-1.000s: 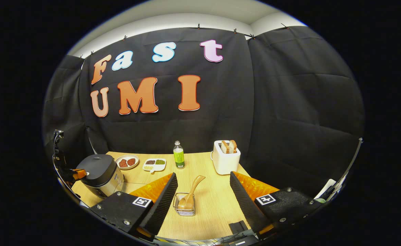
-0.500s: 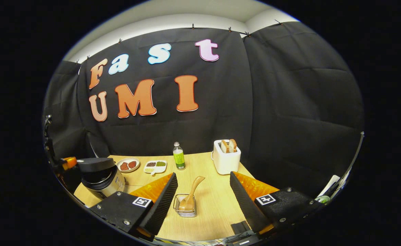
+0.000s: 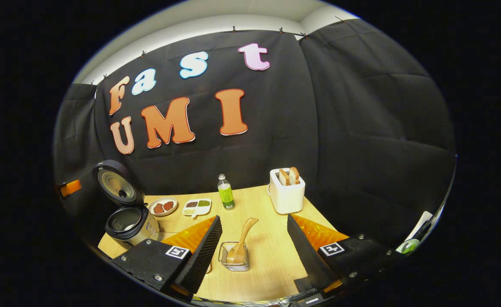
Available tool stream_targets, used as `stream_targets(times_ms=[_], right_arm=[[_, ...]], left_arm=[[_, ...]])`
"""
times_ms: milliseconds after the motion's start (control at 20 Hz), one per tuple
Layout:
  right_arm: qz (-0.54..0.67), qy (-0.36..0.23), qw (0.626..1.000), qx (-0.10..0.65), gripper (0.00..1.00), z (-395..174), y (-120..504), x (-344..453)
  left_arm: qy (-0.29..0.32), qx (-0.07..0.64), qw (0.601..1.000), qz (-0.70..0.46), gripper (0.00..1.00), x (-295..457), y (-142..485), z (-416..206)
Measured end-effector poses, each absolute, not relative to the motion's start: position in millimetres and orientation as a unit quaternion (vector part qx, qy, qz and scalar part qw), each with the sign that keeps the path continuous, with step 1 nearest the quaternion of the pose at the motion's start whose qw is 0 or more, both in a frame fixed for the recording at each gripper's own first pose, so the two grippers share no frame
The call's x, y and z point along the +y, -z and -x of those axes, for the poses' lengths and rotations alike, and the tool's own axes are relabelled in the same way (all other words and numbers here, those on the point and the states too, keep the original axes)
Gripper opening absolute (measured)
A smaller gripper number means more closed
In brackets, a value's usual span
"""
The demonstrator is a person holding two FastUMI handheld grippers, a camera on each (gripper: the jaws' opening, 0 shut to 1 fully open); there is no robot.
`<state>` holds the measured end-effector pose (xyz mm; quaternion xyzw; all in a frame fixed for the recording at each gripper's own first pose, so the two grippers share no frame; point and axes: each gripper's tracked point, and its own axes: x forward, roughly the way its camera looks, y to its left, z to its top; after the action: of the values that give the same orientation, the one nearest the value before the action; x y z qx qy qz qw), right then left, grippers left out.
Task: Close the left gripper, press the button to open the rice cooker; take a wooden spoon from the chopstick holder with the right hand, scoop a spoonful of rice and pour it into the rice cooker, then put the wooden spoon back into the chopstick holder.
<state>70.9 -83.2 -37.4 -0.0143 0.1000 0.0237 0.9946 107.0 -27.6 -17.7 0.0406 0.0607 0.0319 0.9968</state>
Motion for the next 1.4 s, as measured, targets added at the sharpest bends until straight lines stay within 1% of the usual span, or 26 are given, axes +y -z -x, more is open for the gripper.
stream_targets(times_ms=[150,200,400,600,650,800,950,1250,1300,1350,1400], right_arm=[[-0.003,-0.027,0.992,0.127,0.95,-86.8,59.7,-84.0],[-0.009,-0.028,0.99,0.137,0.95,-92.7,68.8,-84.5],[-0.034,-0.03,0.984,0.173,0.95,-119.9,99.7,-80.1],[-0.055,-0.038,0.975,0.21,0.95,-148.3,129.0,-70.9],[-0.055,-0.039,0.974,0.216,0.95,-155.4,135.3,-69.4],[-0.057,-0.04,0.968,0.24,0.95,-176.7,155.5,-64.0],[-0.064,-0.038,0.962,0.263,0.93,-198.8,175.7,-60.6],[-0.08,-0.037,0.947,0.31,0.72,-223.7,210.5,-53.1],[-0.083,-0.037,0.945,0.313,0.66,-227.4,214.7,-51.6],[-0.085,-0.035,0.944,0.316,0.55,-231.4,217.7,-50.4],[-0.088,-0.037,0.943,0.319,0.54,-232.6,219.6,-48.9]], left_arm=[[-0.055,0.056,0.996,-0.043,0.05,-19.3,9.6,-96.7],[-0.056,0.058,0.996,-0.041,0.09,-15.9,9.5,-95.3],[-0.078,0.049,0.995,-0.041,0.52,-6.1,1.5,-80.9],[-0.098,0.048,0.993,-0.034,1.0,3.8,-0.4,-68.3],[-0.105,0.049,0.993,-0.033,0.97,7.5,0.9,-65.1],[-0.122,0.056,0.99,-0.034,0.97,16.1,6.8,-58.5],[-0.139,0.059,0.988,-0.041,0.97,25.1,7.9,-50.1],[-0.174,0.061,0.981,-0.055,0.97,39.3,9.4,-37.2],[-0.179,0.063,0.98,-0.055,0.97,40.8,11.2,-34.6],[-0.183,0.064,0.979,-0.055,0.97,42.7,12.8,-30.8],[-0.188,0.065,0.978,-0.057,0.97,44.5,14.0,-28.0]])
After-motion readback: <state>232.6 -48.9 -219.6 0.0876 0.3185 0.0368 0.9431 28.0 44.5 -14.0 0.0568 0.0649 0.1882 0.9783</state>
